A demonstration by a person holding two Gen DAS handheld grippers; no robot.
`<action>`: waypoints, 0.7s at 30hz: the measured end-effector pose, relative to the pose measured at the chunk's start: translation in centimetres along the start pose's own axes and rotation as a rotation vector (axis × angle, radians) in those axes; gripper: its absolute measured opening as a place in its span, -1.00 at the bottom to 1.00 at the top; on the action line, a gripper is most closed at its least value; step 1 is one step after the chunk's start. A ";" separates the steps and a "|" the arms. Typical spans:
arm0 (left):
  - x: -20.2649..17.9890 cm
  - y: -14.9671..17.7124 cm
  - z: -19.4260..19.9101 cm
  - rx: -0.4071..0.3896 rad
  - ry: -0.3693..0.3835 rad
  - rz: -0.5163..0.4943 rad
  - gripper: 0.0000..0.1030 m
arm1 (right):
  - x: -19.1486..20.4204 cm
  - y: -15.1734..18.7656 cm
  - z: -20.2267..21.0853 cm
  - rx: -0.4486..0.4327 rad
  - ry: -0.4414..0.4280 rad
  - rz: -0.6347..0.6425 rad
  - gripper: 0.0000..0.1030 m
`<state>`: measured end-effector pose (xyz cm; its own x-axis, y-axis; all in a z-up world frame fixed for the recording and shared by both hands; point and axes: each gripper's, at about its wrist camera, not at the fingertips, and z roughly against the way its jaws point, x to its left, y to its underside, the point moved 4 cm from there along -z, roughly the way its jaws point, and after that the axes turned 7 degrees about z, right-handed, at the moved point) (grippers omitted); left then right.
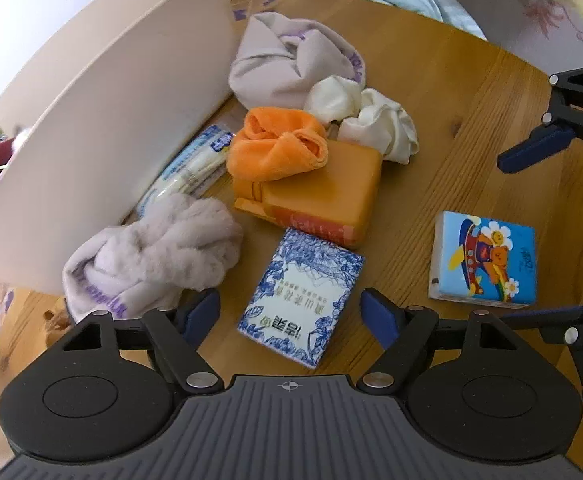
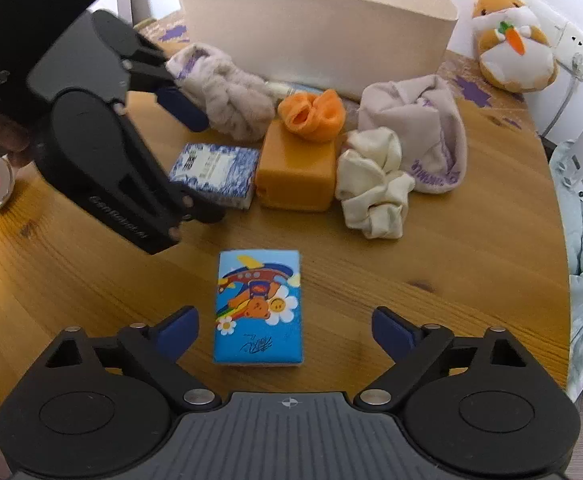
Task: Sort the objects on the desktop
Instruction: 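Grasp the blue-white tissue pack with the left tool while the right tool grasps the cartoon tissue pack, then lift both tissue packs and carry them over the basket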
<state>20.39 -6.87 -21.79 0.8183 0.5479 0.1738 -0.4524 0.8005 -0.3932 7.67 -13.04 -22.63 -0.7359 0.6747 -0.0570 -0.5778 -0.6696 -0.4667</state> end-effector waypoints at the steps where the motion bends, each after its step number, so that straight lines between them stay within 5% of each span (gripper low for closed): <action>1: 0.1 -0.1 -0.1 0.004 0.008 0.007 0.51 | 0.1 0.0 -0.1 0.001 -0.002 0.001 0.76; 9: 1.1 -0.1 -0.1 0.027 0.095 0.080 0.10 | 0.6 -0.4 -0.7 0.020 -0.032 -0.003 0.35; 14: 0.6 0.1 0.4 0.031 0.096 0.061 -0.06 | 0.2 -0.5 -0.5 0.018 -0.028 -0.011 -0.17; 21: 0.5 1.2 1.0 0.051 0.107 0.086 -0.08 | -0.8 -0.1 0.1 0.008 -0.012 -0.056 -0.18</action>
<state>19.90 -5.42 -21.27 0.8078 0.5879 0.0435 -0.5373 0.7646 -0.3560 8.31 -13.56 -22.42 -0.7063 0.7076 -0.0203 -0.6211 -0.6333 -0.4617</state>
